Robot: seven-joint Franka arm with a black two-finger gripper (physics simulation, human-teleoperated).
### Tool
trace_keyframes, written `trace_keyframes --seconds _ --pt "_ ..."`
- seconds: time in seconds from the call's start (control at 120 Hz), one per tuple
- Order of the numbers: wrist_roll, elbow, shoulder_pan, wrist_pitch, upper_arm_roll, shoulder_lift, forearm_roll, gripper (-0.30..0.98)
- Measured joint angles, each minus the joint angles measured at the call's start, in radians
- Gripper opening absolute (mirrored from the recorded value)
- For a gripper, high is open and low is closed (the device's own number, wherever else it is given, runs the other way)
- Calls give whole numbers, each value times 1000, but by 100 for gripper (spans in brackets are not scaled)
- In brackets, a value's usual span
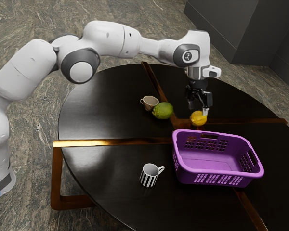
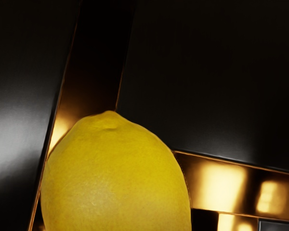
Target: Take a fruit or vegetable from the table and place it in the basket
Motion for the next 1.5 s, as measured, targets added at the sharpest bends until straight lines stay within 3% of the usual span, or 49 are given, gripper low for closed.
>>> trace_keyframes --seconds 1.5 --pt "104 -90 4 161 -4 20 -39 67"
